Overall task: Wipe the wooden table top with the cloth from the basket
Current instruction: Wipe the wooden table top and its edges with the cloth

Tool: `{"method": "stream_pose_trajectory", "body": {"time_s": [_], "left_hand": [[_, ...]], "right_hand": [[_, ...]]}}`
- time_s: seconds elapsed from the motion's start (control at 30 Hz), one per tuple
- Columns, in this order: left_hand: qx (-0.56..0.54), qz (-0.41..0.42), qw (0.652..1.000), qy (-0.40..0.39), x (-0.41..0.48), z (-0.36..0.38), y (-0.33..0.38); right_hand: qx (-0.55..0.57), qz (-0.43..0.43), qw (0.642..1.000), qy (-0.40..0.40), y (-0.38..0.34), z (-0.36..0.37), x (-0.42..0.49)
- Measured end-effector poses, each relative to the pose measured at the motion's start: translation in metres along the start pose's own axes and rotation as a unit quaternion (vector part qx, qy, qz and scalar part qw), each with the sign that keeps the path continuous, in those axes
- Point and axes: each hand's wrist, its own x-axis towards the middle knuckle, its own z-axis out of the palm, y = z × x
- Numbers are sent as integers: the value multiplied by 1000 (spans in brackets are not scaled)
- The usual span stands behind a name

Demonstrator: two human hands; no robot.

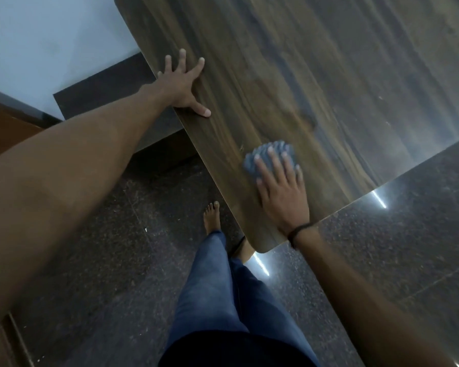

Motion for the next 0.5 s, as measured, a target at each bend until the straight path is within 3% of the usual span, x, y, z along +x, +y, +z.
{"method": "stream_pose_trajectory", "body": {"time_s": [0.07, 0.13, 0.27, 0.33, 0.4, 0.5], "left_hand": [[-2, -2, 1000, 2, -1, 0, 1], [-1, 1, 1000, 10, -1, 2, 0], [4, -2, 1000, 21, -2, 4, 1], [9, -2, 1000, 27, -4, 5, 3], [8, -3, 999, 32, -4, 5, 2], [7, -4, 999, 34, -6, 5, 3]], "right_hand": [[-24, -70, 997, -32, 20, 4, -46], [-29, -78, 995, -51, 57, -7, -59], [-7, 101, 995, 10, 116, -34, -23], [10, 162, 986, 29, 104, -33, -20], [-28, 117, 992, 29, 64, -13, -41], [-47, -25, 999, -5, -7, 25, -103]]}}
